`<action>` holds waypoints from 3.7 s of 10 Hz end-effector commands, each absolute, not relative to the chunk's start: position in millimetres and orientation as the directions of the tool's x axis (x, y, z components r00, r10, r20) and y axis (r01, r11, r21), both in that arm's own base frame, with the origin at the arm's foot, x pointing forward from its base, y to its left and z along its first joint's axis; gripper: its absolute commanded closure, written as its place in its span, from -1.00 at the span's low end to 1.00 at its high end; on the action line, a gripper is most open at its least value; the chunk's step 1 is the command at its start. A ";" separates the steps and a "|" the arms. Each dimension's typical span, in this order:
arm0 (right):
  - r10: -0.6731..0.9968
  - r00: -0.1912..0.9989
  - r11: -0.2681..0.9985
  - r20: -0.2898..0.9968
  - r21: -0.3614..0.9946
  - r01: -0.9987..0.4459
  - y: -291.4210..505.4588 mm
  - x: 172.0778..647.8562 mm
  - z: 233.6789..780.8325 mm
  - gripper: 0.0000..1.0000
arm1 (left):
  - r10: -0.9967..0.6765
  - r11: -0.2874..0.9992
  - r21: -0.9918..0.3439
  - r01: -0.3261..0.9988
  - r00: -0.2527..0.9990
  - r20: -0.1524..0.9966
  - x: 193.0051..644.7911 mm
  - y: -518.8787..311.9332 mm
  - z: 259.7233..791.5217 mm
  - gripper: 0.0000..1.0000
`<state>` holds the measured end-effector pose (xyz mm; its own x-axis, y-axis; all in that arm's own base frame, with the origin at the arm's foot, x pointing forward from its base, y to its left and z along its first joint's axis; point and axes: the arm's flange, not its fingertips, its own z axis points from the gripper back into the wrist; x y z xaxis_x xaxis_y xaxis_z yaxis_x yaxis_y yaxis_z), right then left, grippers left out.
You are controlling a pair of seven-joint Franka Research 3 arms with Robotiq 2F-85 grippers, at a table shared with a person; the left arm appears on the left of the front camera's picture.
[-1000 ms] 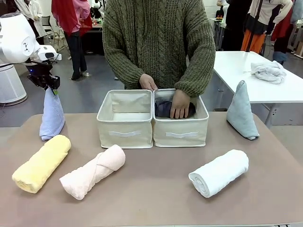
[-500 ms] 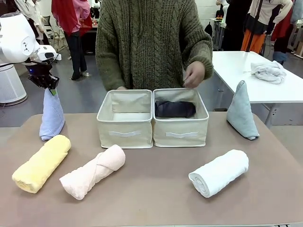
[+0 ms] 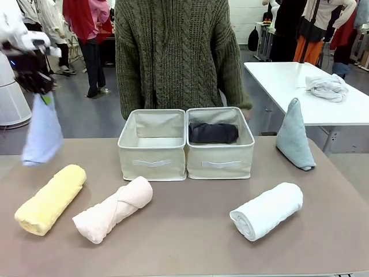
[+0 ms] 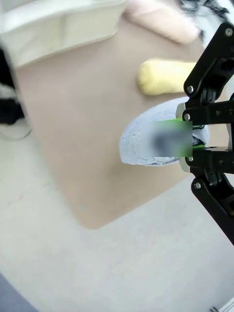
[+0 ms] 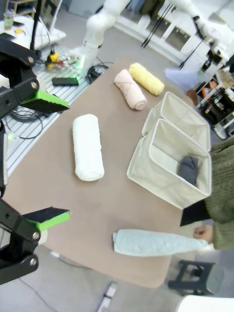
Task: Sort the towels based on their folding style.
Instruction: Pick up one triangle-folded towel and place it in the left Fabric basket.
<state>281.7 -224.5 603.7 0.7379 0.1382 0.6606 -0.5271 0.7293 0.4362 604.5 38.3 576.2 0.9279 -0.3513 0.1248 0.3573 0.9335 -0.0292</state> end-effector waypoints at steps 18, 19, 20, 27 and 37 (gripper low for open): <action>0.133 0.730 0.719 0.671 0.442 -0.537 -223.5 281.8 604.4 -1.00 | -0.726 0.684 0.010 0.729 0.680 0.107 316.5 150.0 727.2 0.70; 0.133 0.730 0.719 0.671 0.442 -0.537 -223.5 281.8 604.4 -1.00 | -0.726 0.684 0.003 0.729 0.680 0.107 323.0 155.5 726.0 0.70; 0.133 0.730 0.719 0.671 0.442 -0.537 -223.5 281.8 604.4 -1.00 | -0.723 0.686 0.001 0.727 0.682 0.112 316.7 155.5 720.1 0.70; 0.133 0.730 0.719 0.671 0.442 -0.537 -223.5 281.8 604.4 -1.00 | -0.718 0.680 -0.038 0.732 0.676 0.164 340.3 163.0 707.3 0.70; 0.133 0.730 0.719 0.671 0.442 -0.537 -223.5 281.8 604.4 -1.00 | -0.700 0.705 0.002 0.709 0.696 0.159 354.7 161.4 713.0 0.70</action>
<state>281.8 -224.6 603.8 0.7393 0.1375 0.6592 -0.5249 0.7308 0.4363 352.3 160.6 709.1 0.6813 -0.7150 0.1572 0.7254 0.6882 -0.0134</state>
